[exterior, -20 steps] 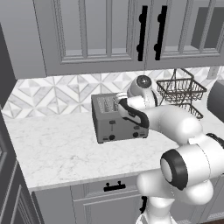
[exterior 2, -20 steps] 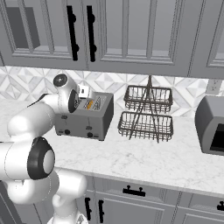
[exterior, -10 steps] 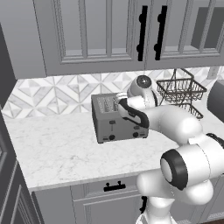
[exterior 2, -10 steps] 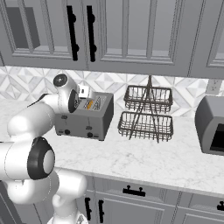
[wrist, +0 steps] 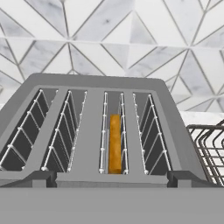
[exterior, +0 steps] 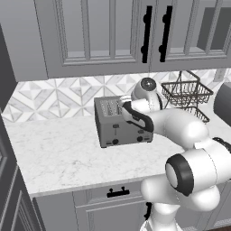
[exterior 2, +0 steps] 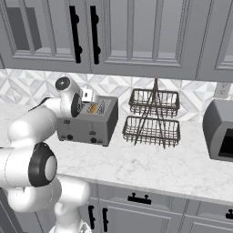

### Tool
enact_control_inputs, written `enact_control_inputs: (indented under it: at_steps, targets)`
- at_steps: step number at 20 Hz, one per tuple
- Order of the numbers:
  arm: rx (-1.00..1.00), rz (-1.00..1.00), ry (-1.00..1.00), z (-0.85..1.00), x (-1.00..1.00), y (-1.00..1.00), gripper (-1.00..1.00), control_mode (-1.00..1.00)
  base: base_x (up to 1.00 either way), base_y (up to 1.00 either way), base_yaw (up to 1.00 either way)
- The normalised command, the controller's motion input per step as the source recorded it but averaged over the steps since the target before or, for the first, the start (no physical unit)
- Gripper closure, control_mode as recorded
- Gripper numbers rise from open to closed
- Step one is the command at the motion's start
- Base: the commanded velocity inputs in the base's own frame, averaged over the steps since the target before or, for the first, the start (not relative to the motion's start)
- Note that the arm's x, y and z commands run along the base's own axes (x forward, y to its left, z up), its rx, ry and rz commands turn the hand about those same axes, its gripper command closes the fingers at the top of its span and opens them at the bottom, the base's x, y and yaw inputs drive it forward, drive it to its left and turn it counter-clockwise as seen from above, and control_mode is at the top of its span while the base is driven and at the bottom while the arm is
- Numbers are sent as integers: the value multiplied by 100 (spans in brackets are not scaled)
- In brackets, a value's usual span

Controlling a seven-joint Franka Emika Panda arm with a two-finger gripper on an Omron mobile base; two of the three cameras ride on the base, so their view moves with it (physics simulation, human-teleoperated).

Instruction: Start the toaster. Once the lever pops up, take the bread to the plate on the dining counter.

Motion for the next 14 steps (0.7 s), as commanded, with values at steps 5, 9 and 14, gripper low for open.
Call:
enact_control_inputs:
  at_steps: [5,9,14]
  targets:
    - [0,0,0,0,0,0,-100,-100,0,0,0]
    - [0,0,0,0,0,0,-100,-100,0,0,0]
    - [0,0,0,0,0,0,-100,-100,0,0,0]
